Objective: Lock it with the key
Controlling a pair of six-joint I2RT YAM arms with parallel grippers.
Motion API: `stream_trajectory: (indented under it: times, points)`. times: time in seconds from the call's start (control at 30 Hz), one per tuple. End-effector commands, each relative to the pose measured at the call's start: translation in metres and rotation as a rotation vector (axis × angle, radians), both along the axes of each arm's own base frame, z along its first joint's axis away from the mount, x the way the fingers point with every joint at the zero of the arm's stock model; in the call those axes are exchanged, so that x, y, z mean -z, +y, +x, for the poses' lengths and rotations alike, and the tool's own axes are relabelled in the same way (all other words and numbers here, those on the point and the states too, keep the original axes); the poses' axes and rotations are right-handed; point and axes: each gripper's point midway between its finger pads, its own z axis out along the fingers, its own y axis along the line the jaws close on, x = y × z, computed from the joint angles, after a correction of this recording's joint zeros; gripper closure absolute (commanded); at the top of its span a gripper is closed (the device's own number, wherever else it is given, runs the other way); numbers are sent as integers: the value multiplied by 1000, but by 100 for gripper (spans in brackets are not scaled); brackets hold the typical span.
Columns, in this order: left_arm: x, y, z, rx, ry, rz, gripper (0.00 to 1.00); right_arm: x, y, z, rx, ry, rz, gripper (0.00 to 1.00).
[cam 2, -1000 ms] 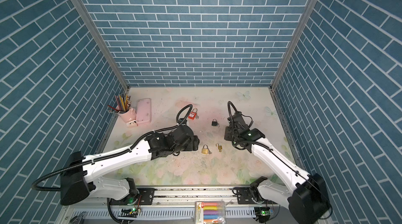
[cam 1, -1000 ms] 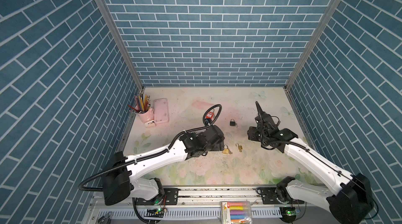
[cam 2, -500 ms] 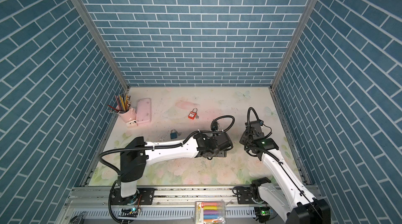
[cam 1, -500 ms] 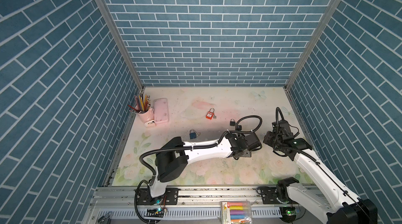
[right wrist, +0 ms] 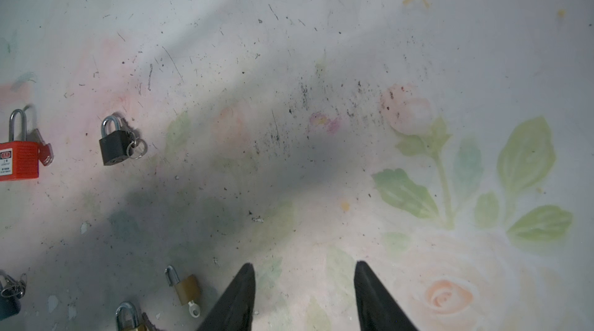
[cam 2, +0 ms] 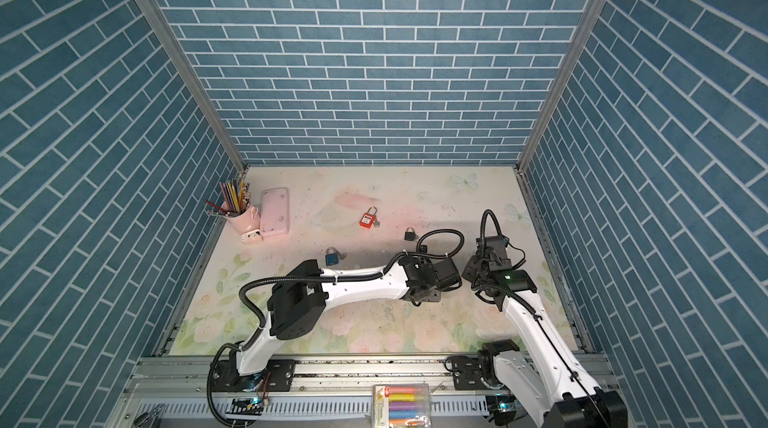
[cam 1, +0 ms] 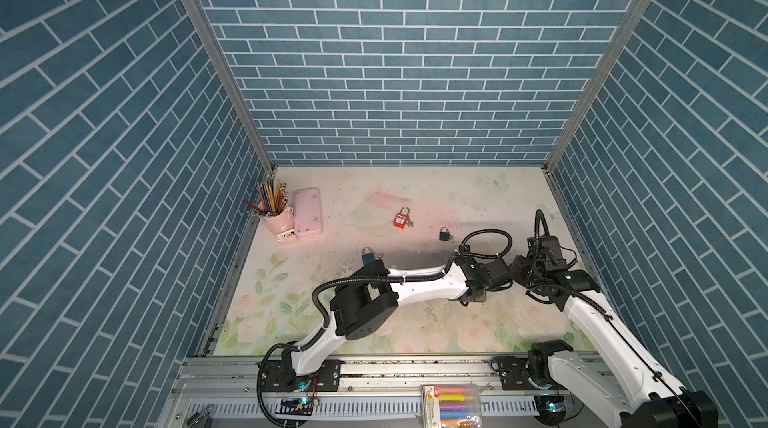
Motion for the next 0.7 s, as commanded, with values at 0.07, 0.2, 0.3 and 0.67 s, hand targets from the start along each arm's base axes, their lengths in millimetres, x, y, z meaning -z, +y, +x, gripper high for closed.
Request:
stream_trajectory:
  times: [0.07,0.2,0.3,0.67]
  points:
    - [5,15,18,-54,-25,65,49,5,0,-1,-12,6,3,49]
    - [12,18,26,-52,-31,83,49,9,1,0,-16,19,14,49]
    - [20,18,30,-42,-18,94,49,11,2,2,-16,26,15,49]
    - [28,10,33,-26,9,90,63,10,0,8,-11,25,15,49]
